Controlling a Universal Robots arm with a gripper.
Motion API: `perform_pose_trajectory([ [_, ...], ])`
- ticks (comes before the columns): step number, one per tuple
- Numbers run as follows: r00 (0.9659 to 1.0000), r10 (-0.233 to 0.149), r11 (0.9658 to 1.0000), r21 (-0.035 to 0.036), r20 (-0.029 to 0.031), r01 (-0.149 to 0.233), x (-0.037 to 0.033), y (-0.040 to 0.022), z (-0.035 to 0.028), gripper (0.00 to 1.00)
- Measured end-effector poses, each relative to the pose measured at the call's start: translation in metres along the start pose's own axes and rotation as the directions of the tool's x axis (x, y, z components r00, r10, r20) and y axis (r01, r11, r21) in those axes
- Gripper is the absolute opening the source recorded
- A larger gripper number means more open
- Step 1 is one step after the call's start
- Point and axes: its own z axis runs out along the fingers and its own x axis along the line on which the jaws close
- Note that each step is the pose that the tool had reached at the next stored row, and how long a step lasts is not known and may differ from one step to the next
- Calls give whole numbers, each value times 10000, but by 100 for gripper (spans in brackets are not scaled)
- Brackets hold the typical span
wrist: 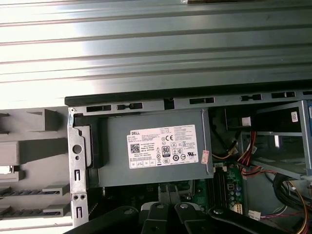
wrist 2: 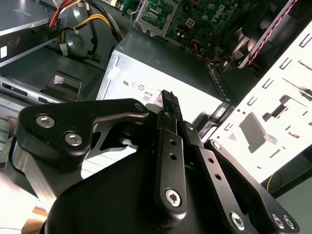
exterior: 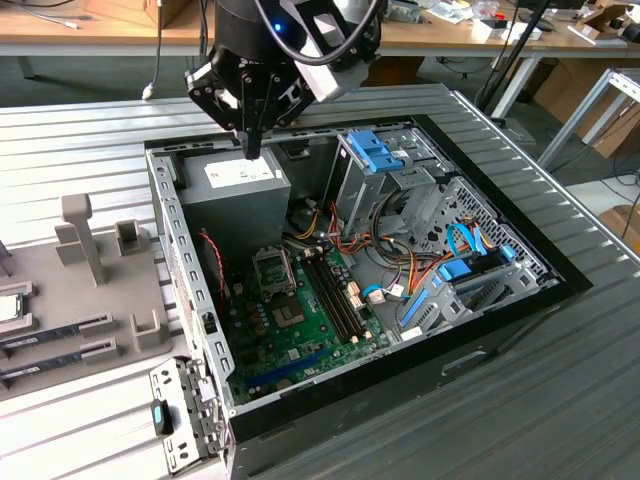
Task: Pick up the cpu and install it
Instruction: 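Reach for the cpu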
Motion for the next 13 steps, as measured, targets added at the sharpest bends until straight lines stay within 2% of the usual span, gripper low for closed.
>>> perform_pose_trajectory([
  [13,10000,-1,10000,1,0,1,39,-3,-1,11],
])
